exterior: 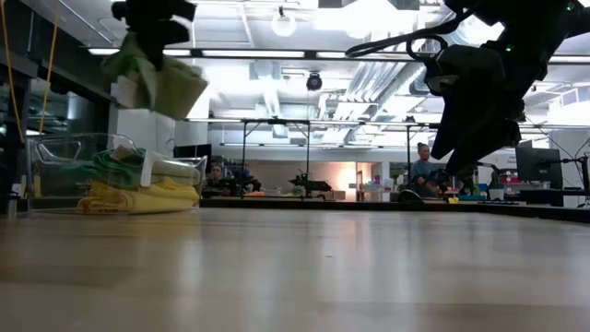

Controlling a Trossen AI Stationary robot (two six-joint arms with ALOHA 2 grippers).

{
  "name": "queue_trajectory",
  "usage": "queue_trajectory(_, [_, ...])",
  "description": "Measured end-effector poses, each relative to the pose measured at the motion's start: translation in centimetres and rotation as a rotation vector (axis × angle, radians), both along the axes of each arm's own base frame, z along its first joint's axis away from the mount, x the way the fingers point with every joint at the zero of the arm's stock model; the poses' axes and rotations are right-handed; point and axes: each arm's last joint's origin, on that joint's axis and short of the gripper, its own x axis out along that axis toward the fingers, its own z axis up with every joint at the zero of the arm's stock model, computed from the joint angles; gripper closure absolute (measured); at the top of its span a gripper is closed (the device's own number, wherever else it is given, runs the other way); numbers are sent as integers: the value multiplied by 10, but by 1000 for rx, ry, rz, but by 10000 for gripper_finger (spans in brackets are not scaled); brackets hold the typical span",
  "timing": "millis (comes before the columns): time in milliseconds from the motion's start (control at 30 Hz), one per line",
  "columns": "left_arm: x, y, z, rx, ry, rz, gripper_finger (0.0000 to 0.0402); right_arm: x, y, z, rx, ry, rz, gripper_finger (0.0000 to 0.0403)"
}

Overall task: Fold microfiber towels
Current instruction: Put the folded green towel into the transparent bin

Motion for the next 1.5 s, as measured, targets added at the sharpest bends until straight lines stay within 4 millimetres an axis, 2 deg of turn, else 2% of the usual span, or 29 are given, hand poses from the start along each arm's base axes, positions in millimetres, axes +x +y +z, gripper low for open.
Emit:
queue_trajectory(267, [5, 10, -24, -101, 150, 43, 398, 0, 0, 0, 1, 1, 0, 153])
queue_trajectory(500, [8, 11, -69, -165, 242, 109, 398, 0, 0, 0, -17, 6, 28, 153])
queue_trajectory(833, [15, 2, -115, -160, 107, 149, 395, 0, 0, 0, -25, 11, 55, 153])
queue_trajectory(1233, [37, -5, -136, -170, -176, 131, 393, 0, 0, 0, -20, 9, 48, 153])
queue_trajectory(1367, [37, -6, -148, -219, -225, 144, 391, 0, 0, 0, -20, 9, 47, 153])
queue_trajectory(1500, [29, -9, -162, -240, -185, 162, 375, 0, 0, 0, -9, 7, 32, 153])
